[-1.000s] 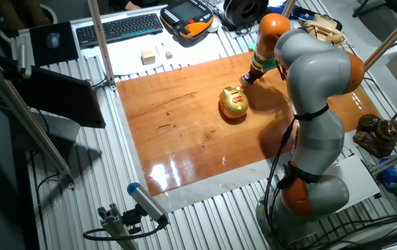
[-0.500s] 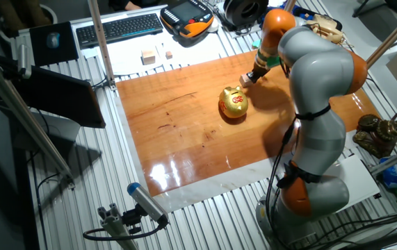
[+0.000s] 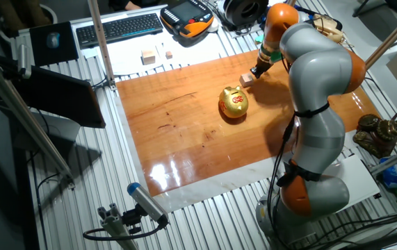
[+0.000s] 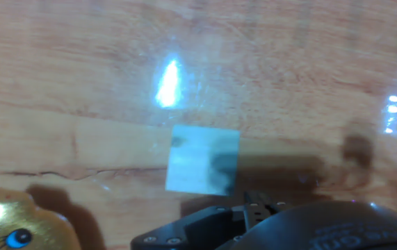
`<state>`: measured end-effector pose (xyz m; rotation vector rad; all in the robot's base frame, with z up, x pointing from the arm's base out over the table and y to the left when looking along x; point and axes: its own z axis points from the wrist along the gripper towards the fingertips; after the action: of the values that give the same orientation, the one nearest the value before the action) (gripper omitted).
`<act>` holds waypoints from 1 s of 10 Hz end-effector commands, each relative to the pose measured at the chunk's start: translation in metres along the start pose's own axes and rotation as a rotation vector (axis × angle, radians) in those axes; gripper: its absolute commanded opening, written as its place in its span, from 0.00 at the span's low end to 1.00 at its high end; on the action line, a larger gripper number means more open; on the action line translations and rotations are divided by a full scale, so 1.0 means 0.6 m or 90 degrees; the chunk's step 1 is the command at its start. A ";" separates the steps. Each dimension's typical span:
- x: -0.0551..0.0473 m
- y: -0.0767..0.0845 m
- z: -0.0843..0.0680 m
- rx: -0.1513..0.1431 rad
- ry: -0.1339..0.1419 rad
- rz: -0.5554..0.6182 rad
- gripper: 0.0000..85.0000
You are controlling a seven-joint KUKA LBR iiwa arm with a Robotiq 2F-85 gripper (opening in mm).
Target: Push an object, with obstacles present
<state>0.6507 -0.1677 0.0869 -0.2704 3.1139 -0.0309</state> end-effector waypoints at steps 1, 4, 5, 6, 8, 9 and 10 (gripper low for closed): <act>-0.003 -0.003 0.004 0.000 -0.002 -0.001 0.00; -0.017 -0.019 0.019 -0.003 -0.006 -0.007 0.00; -0.021 -0.017 0.024 -0.004 -0.009 -0.002 0.00; -0.023 -0.013 0.032 -0.007 -0.012 0.003 0.00; -0.027 -0.010 0.038 -0.010 -0.013 0.007 0.00; -0.028 -0.007 0.038 -0.010 -0.013 0.011 0.00; -0.029 -0.003 0.039 -0.012 -0.012 0.017 0.00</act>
<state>0.6687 -0.1663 0.0640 -0.2235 3.1009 0.0040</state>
